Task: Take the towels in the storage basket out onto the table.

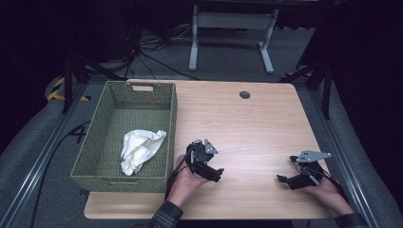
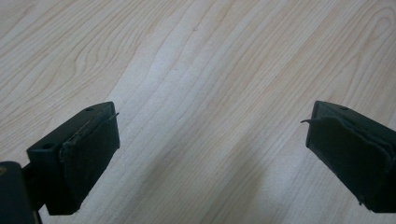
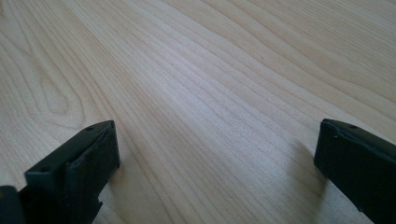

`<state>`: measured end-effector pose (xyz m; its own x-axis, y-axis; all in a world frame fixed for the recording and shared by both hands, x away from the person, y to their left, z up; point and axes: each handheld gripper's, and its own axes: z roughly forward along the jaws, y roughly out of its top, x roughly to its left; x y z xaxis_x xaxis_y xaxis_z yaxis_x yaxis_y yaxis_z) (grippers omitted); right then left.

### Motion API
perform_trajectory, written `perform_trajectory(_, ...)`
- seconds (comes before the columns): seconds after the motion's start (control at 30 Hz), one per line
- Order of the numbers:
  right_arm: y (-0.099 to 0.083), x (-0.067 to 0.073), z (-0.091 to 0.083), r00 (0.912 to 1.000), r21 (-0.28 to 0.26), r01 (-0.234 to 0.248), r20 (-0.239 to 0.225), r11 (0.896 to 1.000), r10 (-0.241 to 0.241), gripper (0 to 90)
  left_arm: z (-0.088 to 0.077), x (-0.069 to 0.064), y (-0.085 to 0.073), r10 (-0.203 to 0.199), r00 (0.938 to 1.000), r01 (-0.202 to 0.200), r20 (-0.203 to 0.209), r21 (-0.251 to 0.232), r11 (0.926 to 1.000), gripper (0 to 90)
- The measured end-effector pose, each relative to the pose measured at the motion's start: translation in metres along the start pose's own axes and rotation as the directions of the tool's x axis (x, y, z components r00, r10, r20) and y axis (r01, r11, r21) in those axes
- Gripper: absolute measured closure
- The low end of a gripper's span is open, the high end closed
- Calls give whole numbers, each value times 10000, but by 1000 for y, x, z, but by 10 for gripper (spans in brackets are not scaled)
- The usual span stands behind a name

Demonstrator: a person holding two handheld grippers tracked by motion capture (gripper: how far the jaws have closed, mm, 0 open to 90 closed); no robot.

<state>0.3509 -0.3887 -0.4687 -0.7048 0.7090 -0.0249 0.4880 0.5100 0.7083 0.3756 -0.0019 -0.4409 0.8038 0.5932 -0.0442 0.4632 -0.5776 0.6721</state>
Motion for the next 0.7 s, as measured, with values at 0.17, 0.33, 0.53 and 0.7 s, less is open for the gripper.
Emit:
perform_trajectory(0.17,0,0,0,10000,1,1,-1,10000,-1,2,-4,-1,5,121,9999,-122,61,161,9998,32)
perform_trajectory(0.33,0,0,0,10000,6,0,0,10000,0,3,-8,-2,11,122,9999,-123,108,33,9999,38)
perform_trajectory(0.53,0,0,0,10000,0,6,0,10000,-6,3,-15,-1,18,38,9996,-35,280,-102,9999,52)
perform_trajectory(0.7,0,0,0,10000,1,2,-1,10000,-2,3,-19,0,23,114,9995,-110,299,-120,9999,52)
